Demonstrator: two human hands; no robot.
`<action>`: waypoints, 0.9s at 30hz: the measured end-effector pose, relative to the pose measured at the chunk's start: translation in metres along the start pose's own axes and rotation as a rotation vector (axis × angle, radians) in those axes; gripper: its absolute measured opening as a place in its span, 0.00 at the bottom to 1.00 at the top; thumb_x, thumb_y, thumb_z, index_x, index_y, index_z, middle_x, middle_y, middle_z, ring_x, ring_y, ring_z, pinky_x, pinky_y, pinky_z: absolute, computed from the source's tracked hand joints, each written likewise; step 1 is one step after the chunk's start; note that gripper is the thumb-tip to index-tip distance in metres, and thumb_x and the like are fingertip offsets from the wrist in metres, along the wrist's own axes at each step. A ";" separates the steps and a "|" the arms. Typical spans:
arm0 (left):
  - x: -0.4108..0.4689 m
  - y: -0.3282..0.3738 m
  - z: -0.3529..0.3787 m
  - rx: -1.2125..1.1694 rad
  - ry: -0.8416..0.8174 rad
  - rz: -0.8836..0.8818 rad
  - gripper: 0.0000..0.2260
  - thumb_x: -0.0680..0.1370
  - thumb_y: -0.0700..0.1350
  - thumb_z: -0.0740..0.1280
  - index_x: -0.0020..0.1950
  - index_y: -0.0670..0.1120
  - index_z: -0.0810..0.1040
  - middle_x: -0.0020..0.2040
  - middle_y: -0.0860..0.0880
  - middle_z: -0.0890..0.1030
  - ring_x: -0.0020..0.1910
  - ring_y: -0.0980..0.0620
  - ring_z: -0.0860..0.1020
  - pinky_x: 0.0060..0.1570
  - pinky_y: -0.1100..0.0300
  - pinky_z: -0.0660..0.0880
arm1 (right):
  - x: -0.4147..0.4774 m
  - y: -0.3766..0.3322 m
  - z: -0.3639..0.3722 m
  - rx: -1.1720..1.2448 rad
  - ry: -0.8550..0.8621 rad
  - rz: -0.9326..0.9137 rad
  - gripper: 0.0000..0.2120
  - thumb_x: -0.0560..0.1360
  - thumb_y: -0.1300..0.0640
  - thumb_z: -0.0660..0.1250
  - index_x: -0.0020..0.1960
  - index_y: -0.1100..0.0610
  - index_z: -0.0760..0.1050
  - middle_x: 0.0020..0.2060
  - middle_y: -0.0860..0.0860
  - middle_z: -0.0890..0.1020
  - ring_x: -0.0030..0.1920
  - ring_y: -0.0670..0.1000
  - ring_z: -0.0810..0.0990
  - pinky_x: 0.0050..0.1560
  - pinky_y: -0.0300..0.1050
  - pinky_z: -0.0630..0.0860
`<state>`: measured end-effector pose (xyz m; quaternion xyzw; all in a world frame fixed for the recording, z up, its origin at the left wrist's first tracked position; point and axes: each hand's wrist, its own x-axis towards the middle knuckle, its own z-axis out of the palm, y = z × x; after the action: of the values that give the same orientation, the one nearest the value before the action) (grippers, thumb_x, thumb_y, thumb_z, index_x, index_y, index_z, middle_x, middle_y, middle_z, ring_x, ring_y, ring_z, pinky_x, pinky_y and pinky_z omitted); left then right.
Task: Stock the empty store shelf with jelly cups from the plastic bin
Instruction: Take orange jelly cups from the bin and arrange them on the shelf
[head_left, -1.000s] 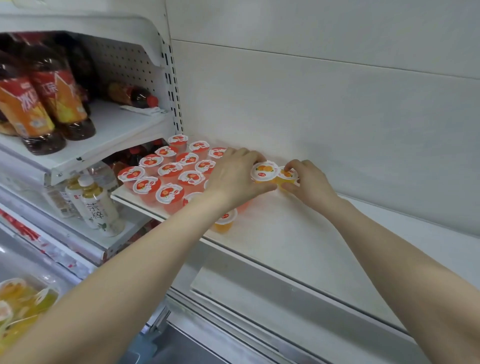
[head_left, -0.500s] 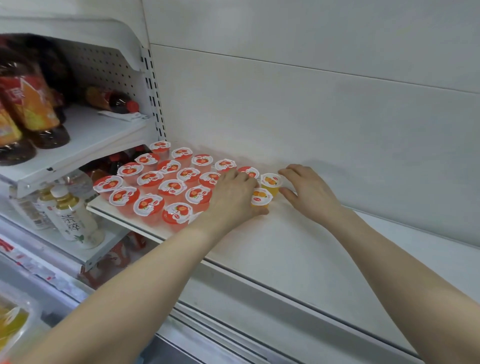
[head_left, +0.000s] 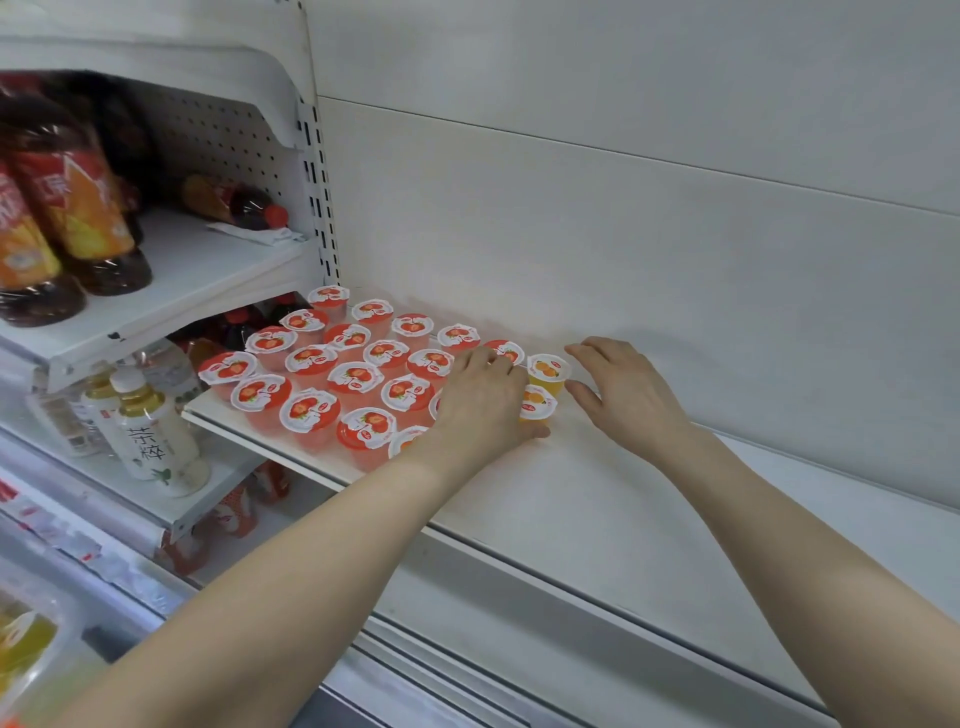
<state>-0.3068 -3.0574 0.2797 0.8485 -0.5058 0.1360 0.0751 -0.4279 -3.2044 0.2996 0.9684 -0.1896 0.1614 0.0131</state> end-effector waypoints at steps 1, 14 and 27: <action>0.000 0.000 -0.002 -0.001 -0.008 0.004 0.33 0.69 0.70 0.64 0.65 0.49 0.74 0.64 0.49 0.76 0.66 0.45 0.68 0.67 0.50 0.61 | -0.001 -0.001 -0.002 -0.003 0.000 0.003 0.21 0.79 0.51 0.63 0.70 0.56 0.70 0.66 0.54 0.74 0.66 0.57 0.71 0.64 0.50 0.67; -0.047 -0.058 -0.055 -0.064 0.138 0.078 0.23 0.78 0.58 0.61 0.69 0.47 0.72 0.65 0.47 0.75 0.66 0.44 0.69 0.66 0.53 0.61 | -0.011 -0.059 -0.031 -0.094 0.062 -0.069 0.20 0.79 0.53 0.64 0.68 0.59 0.72 0.62 0.57 0.76 0.63 0.60 0.73 0.62 0.53 0.69; -0.228 -0.237 -0.094 -0.036 0.233 -0.077 0.20 0.78 0.56 0.62 0.66 0.47 0.75 0.61 0.47 0.77 0.62 0.45 0.71 0.64 0.50 0.67 | -0.025 -0.275 -0.020 -0.025 0.163 -0.285 0.21 0.79 0.53 0.65 0.68 0.62 0.73 0.62 0.61 0.77 0.63 0.63 0.74 0.64 0.57 0.70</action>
<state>-0.2166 -2.7281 0.3017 0.8442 -0.4631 0.2215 0.1539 -0.3533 -2.9382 0.3208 0.9690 -0.0504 0.2335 0.0635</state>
